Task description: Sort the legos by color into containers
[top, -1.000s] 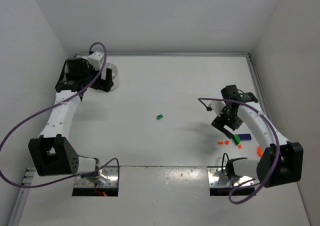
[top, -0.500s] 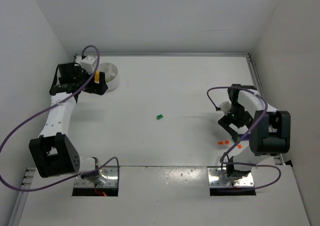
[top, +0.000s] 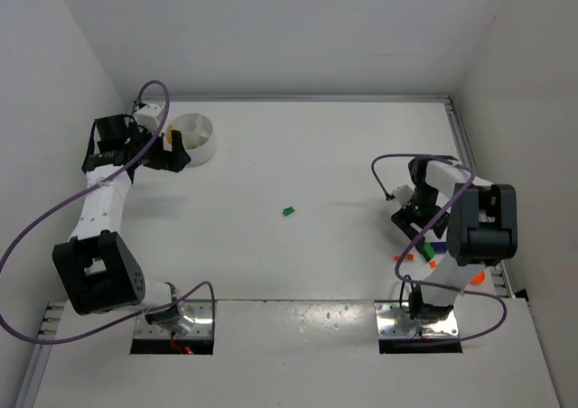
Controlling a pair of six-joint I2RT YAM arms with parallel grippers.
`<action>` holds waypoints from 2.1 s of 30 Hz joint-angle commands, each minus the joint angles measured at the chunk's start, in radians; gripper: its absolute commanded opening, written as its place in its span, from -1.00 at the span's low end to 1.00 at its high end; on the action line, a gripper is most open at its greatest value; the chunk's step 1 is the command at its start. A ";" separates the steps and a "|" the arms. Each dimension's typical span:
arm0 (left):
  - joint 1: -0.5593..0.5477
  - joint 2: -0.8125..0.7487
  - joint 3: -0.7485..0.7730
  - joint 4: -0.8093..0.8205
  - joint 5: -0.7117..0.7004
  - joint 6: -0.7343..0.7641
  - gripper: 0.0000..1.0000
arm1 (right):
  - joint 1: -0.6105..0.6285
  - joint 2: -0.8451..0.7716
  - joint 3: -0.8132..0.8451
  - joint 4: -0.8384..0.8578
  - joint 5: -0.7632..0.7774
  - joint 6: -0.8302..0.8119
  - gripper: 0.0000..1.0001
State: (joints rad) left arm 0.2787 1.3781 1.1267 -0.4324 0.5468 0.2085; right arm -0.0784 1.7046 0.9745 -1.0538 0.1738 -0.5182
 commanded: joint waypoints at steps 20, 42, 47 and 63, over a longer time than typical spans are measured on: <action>0.034 -0.034 0.001 0.029 0.056 -0.017 1.00 | -0.006 0.059 -0.053 0.086 -0.082 -0.009 -0.70; -0.129 -0.257 -0.290 0.409 0.682 -0.556 0.94 | 0.317 0.188 0.825 -0.210 -0.962 0.242 -0.97; -0.288 -0.323 -0.303 0.489 0.584 -0.647 0.92 | 0.396 0.188 0.920 -0.152 -1.120 0.300 -0.99; -0.575 -0.289 -0.233 0.465 0.521 -0.589 0.52 | 0.566 0.024 0.711 0.038 -1.399 0.191 -0.99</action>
State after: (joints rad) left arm -0.2569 1.0599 0.8368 0.0299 1.0405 -0.4007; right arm 0.4717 1.7794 1.6909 -1.1248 -1.1526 -0.3195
